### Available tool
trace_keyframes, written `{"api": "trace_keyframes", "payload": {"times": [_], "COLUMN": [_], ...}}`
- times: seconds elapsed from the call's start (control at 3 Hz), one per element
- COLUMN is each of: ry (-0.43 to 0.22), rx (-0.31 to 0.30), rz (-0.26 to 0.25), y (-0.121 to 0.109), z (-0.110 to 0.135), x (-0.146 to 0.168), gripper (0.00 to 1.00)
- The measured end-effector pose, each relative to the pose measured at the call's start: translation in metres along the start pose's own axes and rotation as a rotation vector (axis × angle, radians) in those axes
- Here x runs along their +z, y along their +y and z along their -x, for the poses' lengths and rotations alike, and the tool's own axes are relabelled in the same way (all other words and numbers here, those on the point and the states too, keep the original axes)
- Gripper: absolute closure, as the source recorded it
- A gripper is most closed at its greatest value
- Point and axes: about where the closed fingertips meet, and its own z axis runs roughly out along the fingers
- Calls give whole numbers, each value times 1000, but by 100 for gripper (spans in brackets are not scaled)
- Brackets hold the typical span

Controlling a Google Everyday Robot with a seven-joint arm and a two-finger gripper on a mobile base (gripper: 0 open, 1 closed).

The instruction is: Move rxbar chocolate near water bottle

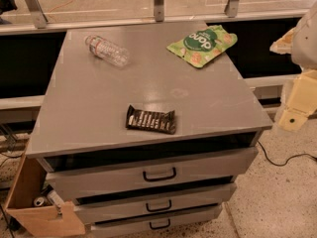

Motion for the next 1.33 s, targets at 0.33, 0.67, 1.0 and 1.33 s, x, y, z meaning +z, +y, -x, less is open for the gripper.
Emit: {"api": "trace_keyframes", "payload": {"times": [0.33, 0.67, 1.0, 1.33], "ry": [-1, -53, -119, -188], "rx": [0, 6, 20, 32], "rz": [-2, 17, 62, 116], "y": [0, -9, -16, -12], "z": [0, 16, 35, 59], "x": [0, 20, 52, 85], "gripper": [0, 0, 0, 0]}}
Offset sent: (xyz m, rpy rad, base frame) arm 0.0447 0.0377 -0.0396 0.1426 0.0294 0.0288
